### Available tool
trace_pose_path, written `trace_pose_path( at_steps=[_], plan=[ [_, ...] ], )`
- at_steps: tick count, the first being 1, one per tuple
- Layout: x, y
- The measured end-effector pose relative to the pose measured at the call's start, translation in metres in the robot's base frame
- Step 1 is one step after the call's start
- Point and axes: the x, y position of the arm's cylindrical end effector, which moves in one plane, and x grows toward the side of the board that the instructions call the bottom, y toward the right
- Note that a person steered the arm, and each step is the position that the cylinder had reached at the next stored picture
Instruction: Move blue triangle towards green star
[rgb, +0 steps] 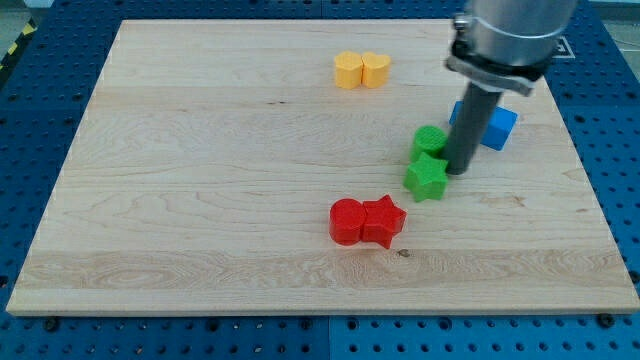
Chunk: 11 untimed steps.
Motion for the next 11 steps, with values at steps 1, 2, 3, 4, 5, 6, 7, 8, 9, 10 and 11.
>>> trace_pose_path(
  at_steps=[1, 2, 3, 4, 5, 6, 7, 8, 9, 10, 11],
  plan=[
    [-0.012, -0.015],
    [-0.035, -0.015],
    [-0.059, -0.015],
    [-0.076, -0.016],
    [-0.079, -0.003],
    [-0.104, 0.025],
    [-0.134, 0.050],
    [-0.127, 0.076],
    [-0.103, 0.074],
    [-0.074, 0.074],
    [-0.060, 0.053]
  ],
)
